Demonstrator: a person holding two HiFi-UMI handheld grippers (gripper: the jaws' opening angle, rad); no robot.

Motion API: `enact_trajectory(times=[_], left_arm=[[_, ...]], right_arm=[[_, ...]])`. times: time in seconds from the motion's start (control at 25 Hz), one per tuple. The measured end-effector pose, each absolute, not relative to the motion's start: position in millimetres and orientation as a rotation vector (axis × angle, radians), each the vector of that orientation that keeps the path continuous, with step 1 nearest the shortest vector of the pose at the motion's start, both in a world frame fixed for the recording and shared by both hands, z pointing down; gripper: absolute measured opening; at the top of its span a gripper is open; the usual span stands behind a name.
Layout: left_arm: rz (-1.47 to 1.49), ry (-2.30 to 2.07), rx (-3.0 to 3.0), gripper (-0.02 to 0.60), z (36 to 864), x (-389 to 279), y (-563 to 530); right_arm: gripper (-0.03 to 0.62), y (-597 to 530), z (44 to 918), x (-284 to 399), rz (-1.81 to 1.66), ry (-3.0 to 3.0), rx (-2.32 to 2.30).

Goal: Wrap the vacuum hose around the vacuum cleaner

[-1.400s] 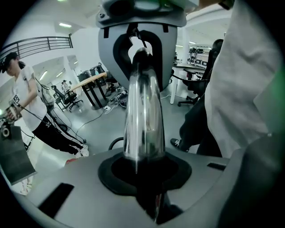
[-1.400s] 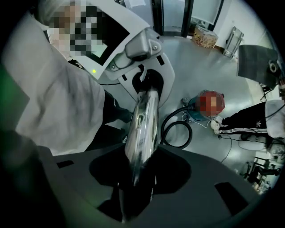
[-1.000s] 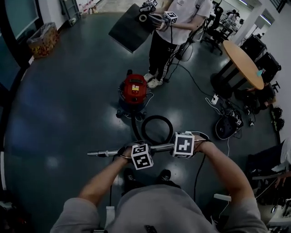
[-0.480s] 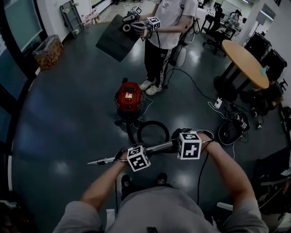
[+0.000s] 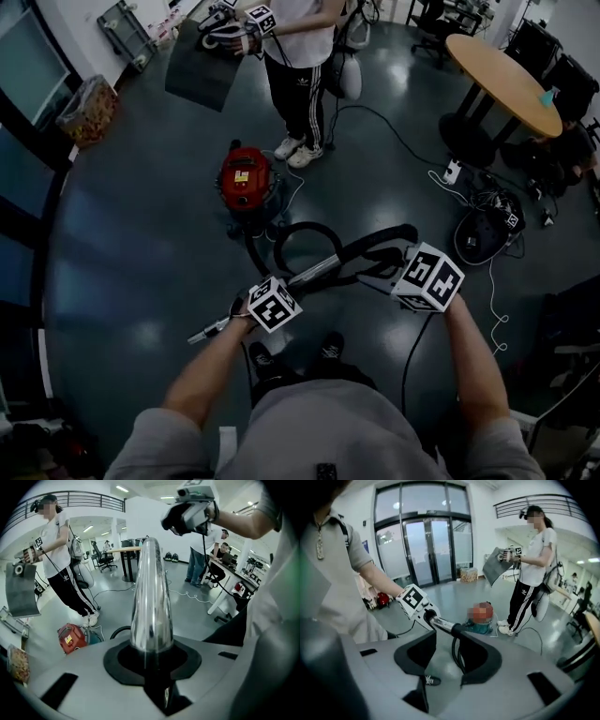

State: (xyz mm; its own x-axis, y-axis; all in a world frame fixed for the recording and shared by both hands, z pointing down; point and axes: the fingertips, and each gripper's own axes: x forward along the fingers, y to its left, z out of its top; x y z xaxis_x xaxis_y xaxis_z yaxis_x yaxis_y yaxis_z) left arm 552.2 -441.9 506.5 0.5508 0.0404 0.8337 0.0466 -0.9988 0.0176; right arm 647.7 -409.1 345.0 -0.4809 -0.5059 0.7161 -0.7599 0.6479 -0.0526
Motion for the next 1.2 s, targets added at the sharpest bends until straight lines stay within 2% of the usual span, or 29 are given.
enact_trajectory(times=[0.04,0.08,0.16,0.24,0.52,0.88,1.2], left_arm=[[-1.491,-0.059,-2.776,0.098,505,558,-443],[-1.497,-0.044,-2.787,0.097,504,562,-443],[-1.496,-0.025,-2.798,0.097,504,571,-444],[-1.486,-0.012,-2.808,0.098,504,582,-447],[-1.459,0.004,-2.923,0.098,529,613,-472],[-1.366,-0.084,-3.121,0.098,619,663,-501],[-1.304,-0.152,-3.290,0.098,705,729,-508]], right_arm=[[0.137,-403,346,651,0.495,-2.226,1.017],[0.076,-396,352,654,0.519,-2.256,1.050],[0.061,-378,371,658,0.610,-2.278,1.095],[0.005,-363,395,660,0.700,-2.278,1.128],[0.005,-350,475,624,0.939,-2.349,1.124],[0.005,-362,588,578,1.120,-2.314,1.014],[0.006,-389,715,579,1.273,-2.199,1.138]])
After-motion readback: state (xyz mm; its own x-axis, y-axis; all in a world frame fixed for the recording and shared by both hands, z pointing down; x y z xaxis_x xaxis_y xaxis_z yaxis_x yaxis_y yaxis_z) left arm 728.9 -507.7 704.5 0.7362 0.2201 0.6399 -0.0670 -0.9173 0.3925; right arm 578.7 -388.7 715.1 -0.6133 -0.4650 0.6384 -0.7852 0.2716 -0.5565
